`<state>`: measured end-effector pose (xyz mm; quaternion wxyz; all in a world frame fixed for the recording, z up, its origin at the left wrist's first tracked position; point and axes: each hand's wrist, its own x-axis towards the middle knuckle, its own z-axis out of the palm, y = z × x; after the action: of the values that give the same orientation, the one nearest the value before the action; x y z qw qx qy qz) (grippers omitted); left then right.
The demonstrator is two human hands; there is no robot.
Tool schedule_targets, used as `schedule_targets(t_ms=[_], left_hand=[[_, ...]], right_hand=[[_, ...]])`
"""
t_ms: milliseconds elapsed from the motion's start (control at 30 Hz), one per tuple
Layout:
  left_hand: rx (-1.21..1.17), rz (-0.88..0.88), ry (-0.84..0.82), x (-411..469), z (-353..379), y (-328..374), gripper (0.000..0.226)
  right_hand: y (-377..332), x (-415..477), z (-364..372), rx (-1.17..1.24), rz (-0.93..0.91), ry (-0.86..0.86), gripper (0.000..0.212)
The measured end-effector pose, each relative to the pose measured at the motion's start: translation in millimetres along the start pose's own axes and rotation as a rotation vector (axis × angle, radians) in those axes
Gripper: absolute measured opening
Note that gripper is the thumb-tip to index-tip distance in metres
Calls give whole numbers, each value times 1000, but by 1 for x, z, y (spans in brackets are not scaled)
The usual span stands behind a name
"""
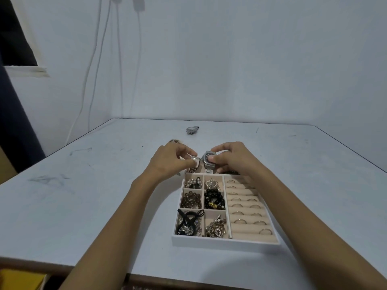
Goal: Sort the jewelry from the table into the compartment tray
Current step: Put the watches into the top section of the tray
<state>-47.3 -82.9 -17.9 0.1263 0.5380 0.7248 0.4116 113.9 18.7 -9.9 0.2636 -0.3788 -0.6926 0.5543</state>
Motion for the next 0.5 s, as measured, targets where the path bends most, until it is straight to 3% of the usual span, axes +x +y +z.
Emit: schedule_targets(t_ms=[333,500], left_hand=[[274,163,-3,3,4,-8,20],[301,187,-12,4,2,-10,35]], right_hand=[[-1,0,0,-60,-20,-79,22],[-1,1,1,-43,-23,-82,22]])
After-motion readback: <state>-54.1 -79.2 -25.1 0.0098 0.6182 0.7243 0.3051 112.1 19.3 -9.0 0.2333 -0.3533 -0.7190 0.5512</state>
